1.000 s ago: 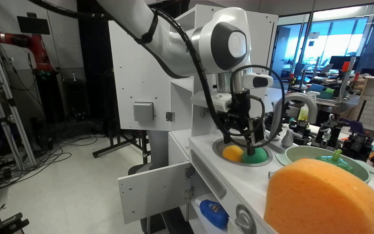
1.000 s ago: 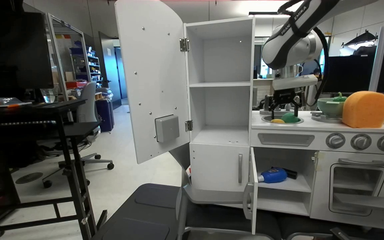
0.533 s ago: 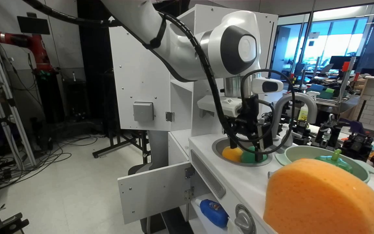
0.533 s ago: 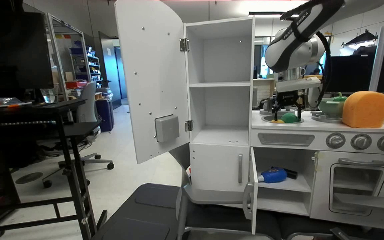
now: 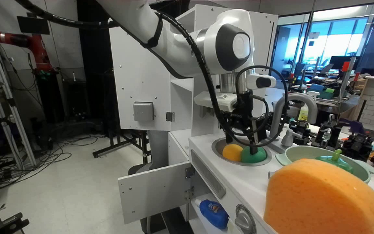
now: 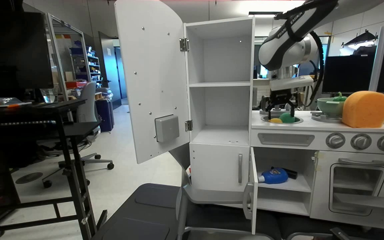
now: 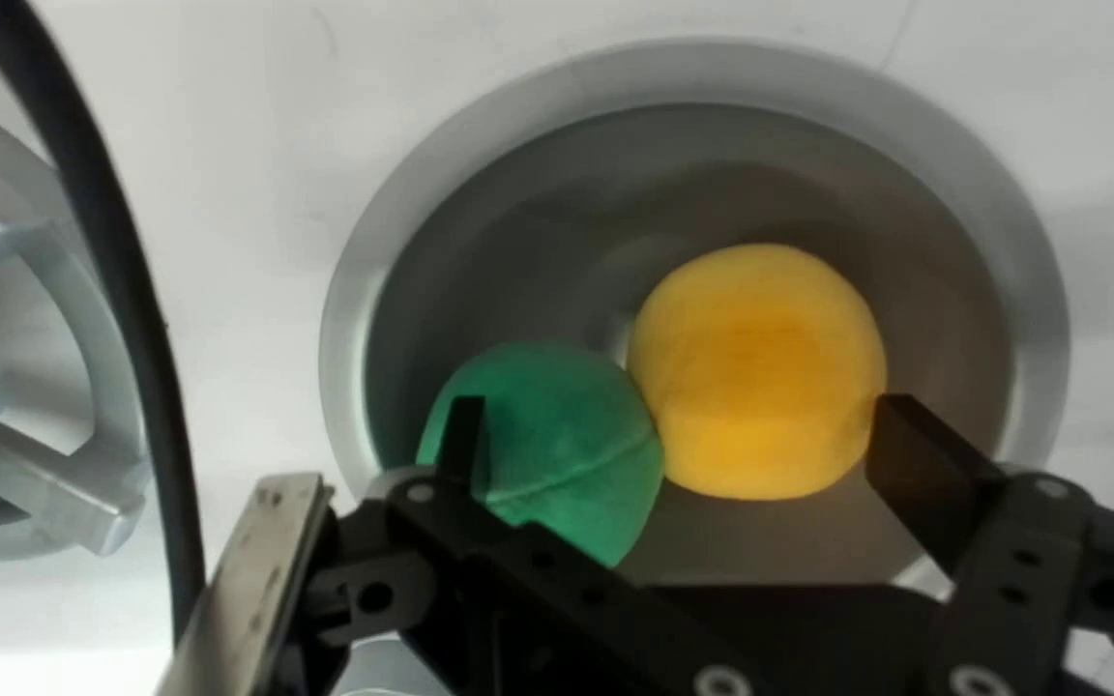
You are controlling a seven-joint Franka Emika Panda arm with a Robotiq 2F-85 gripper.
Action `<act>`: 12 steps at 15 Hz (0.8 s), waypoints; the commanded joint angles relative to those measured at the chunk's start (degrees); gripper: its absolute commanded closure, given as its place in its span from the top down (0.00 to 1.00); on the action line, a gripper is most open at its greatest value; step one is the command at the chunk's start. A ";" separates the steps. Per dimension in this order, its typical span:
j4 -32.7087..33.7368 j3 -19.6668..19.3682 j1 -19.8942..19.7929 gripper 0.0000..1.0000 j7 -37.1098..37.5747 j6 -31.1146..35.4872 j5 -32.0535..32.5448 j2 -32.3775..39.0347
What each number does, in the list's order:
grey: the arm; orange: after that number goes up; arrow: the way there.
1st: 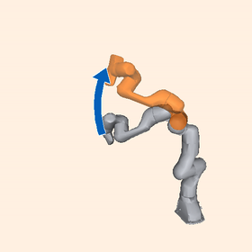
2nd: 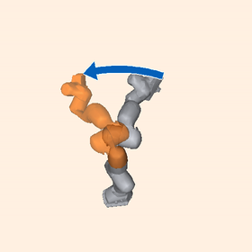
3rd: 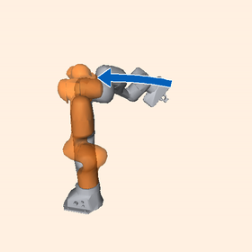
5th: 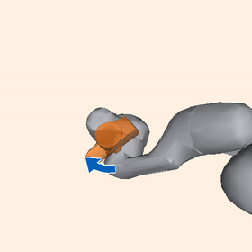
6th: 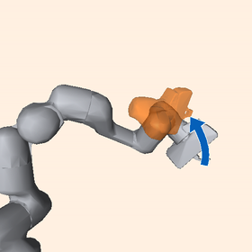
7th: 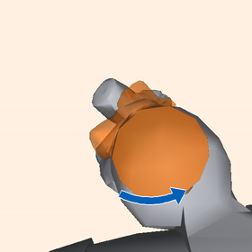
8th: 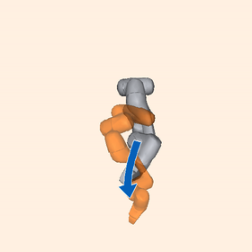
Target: Open the top cabinet at the left, then put the yellow plushie and the orange sponge in the top compartment of the top cabinet
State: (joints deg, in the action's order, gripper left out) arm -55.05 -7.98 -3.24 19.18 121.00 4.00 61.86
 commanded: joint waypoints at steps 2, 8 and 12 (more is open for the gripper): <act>4.93 0.83 0.36 1.00 -1.68 -3.79 -0.77 2.82; 6.80 0.92 0.41 1.00 -2.40 -5.78 -0.65 5.06; 8.22 0.63 0.75 1.00 -1.62 -6.04 -0.40 6.02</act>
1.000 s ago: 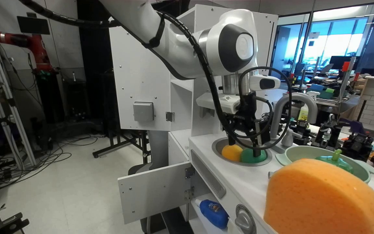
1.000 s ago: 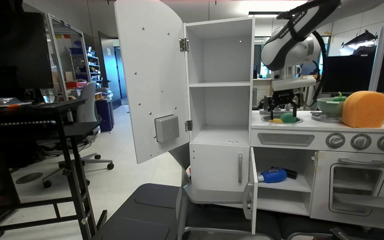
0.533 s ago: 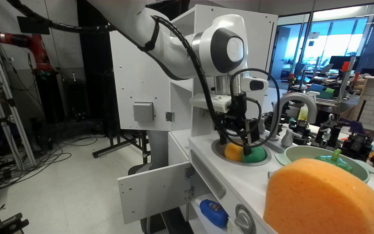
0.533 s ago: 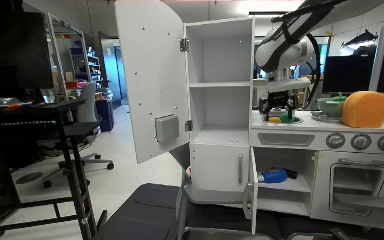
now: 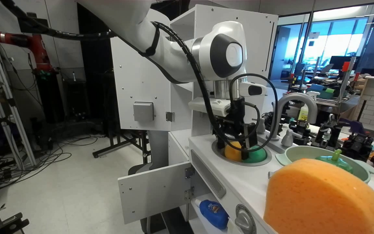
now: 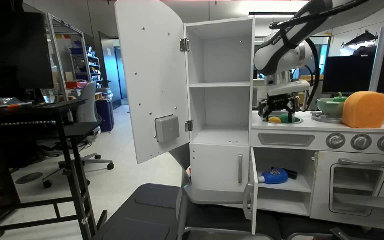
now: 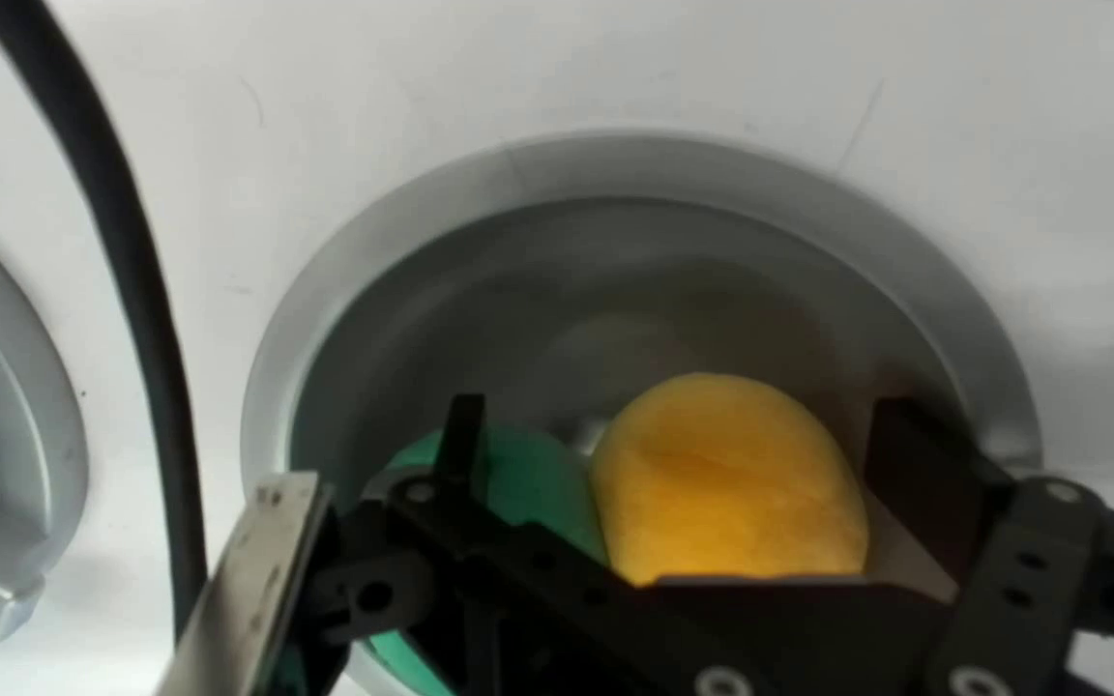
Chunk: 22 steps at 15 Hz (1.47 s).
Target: Open the top cabinet at the left, then put the yellow plushie and the orange sponge in the top compartment of the top cabinet
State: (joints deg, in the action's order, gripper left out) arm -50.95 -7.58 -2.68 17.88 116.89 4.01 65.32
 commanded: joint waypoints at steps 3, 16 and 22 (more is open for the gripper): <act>4.27 0.08 0.19 1.00 0.04 -0.64 -0.29 3.38; 3.29 -0.89 0.96 0.28 1.32 4.62 0.74 3.85; 2.15 -1.22 1.02 0.00 0.40 5.12 0.67 2.10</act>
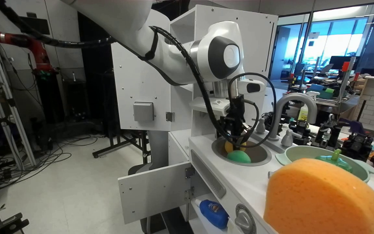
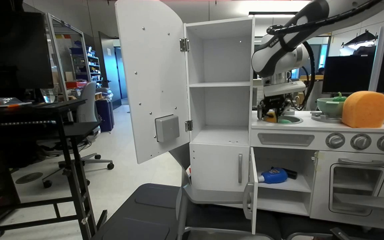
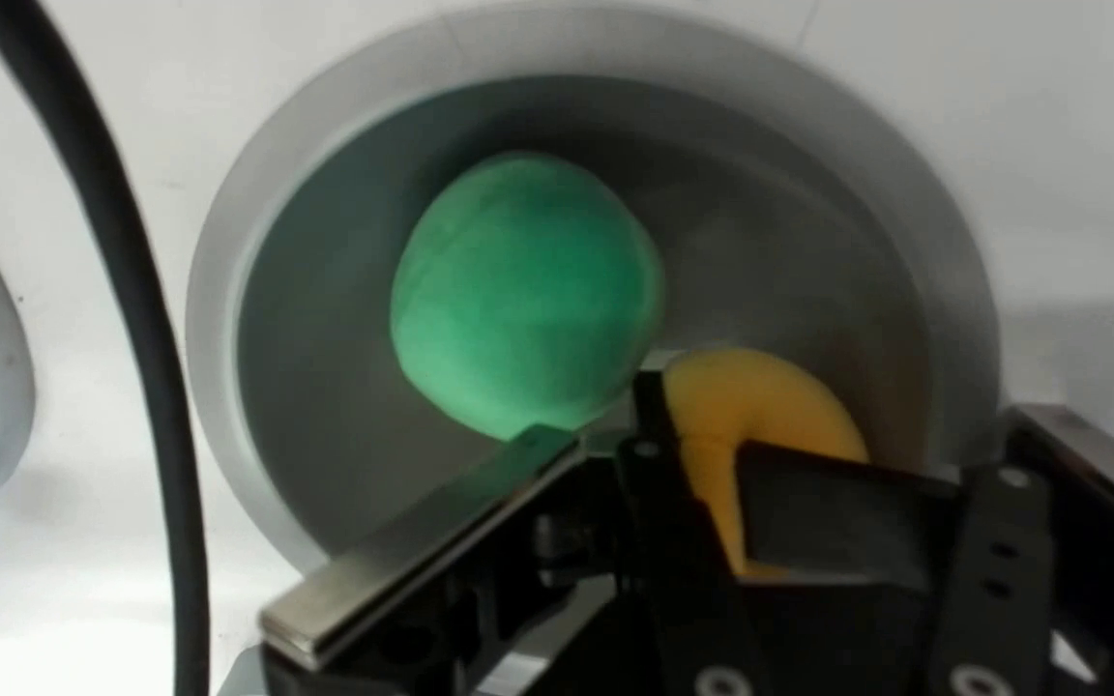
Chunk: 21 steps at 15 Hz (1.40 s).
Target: Open the top cabinet at the left, then put the yellow plushie and the orange sponge in the top compartment of the top cabinet
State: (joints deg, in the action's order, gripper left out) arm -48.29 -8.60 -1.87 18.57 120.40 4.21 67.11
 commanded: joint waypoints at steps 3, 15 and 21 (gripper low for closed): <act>-3.97 0.46 0.14 0.00 -2.95 1.32 0.18 -3.89; -31.11 4.29 -1.49 0.00 -27.80 -2.67 1.33 -33.39; -47.14 7.87 -5.12 0.00 -45.80 -8.14 -1.75 -50.84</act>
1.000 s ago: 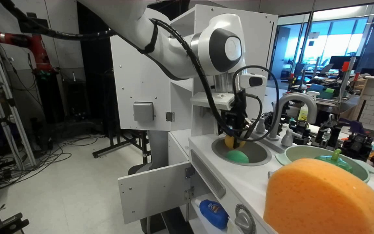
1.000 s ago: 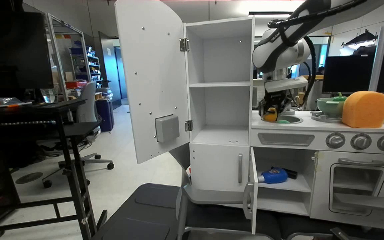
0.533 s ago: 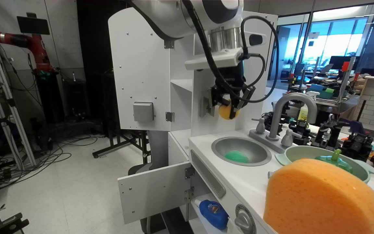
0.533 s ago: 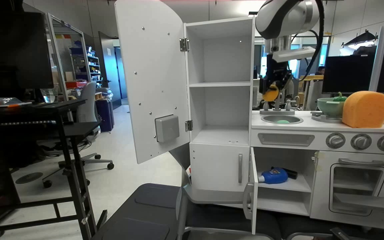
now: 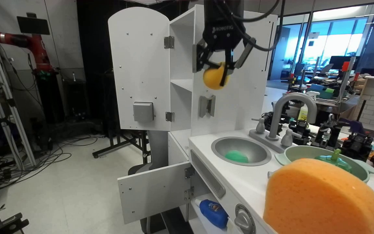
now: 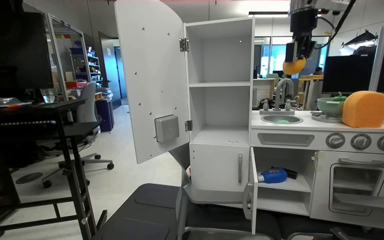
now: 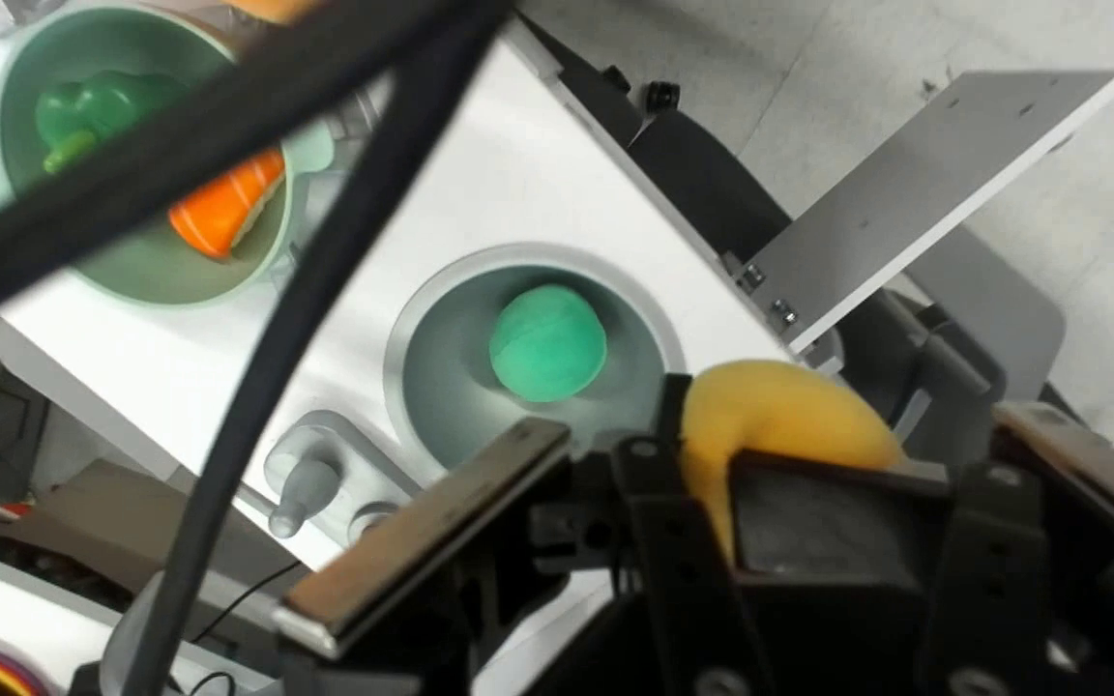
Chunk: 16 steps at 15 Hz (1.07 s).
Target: Open the top cabinet at the left, then put the yellow plushie and the orange sponge in the top compartment of the top cabinet
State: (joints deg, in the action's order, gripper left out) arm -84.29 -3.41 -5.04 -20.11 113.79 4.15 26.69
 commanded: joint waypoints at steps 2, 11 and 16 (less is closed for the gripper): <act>-17.16 4.07 -0.72 0.00 -9.38 -2.68 -2.47 -16.23; -31.73 11.30 11.09 0.00 6.56 10.95 2.00 -24.86; -30.47 12.57 16.19 0.00 26.15 24.12 17.67 -15.83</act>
State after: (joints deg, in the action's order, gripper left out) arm -117.16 9.61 9.37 -2.98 132.44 13.68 5.22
